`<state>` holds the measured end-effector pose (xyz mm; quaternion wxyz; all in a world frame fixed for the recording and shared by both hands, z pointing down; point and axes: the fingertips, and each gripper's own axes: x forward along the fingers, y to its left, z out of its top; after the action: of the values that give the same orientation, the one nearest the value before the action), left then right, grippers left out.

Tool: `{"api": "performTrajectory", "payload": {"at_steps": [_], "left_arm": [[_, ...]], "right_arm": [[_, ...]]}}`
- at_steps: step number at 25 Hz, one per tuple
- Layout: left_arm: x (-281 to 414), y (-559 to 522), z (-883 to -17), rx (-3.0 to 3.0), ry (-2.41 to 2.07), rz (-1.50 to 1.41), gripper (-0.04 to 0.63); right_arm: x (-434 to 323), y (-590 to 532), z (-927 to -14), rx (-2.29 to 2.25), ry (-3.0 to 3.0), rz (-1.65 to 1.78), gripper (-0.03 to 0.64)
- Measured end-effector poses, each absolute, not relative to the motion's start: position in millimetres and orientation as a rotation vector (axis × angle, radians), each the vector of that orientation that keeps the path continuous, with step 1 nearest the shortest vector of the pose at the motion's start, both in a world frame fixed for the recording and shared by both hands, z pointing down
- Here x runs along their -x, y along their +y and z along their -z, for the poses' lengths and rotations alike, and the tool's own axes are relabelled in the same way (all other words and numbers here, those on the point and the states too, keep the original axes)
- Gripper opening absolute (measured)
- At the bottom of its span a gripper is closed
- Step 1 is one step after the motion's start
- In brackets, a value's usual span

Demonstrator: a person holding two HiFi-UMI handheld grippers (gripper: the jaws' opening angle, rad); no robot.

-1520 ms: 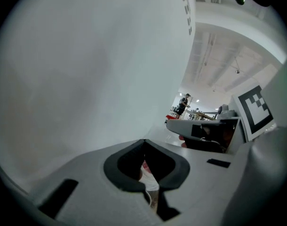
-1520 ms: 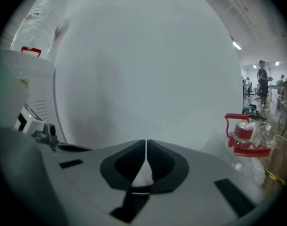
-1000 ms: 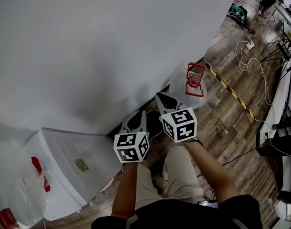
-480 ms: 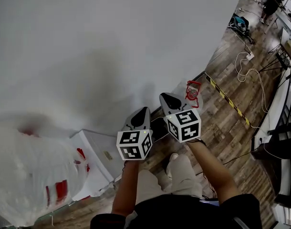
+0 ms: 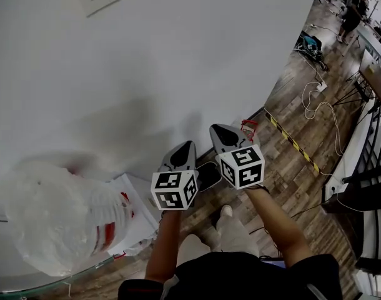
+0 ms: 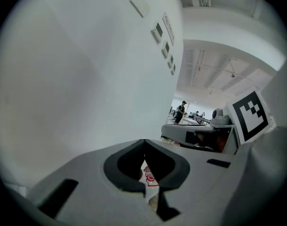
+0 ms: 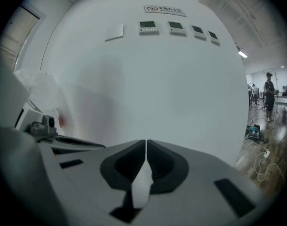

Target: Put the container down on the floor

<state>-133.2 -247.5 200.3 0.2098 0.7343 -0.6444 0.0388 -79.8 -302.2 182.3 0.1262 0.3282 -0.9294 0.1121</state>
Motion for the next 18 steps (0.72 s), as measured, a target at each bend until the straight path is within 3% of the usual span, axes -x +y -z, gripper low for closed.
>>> {"api": "performTrajectory", "payload": {"at_steps": [18], "left_arm": [[128,-187,-117,-2.132,-1.838,-0.082,0.012]], "right_arm": [[82,-229,-110,-0.910,-2.762,-0.241,0.034]]}}
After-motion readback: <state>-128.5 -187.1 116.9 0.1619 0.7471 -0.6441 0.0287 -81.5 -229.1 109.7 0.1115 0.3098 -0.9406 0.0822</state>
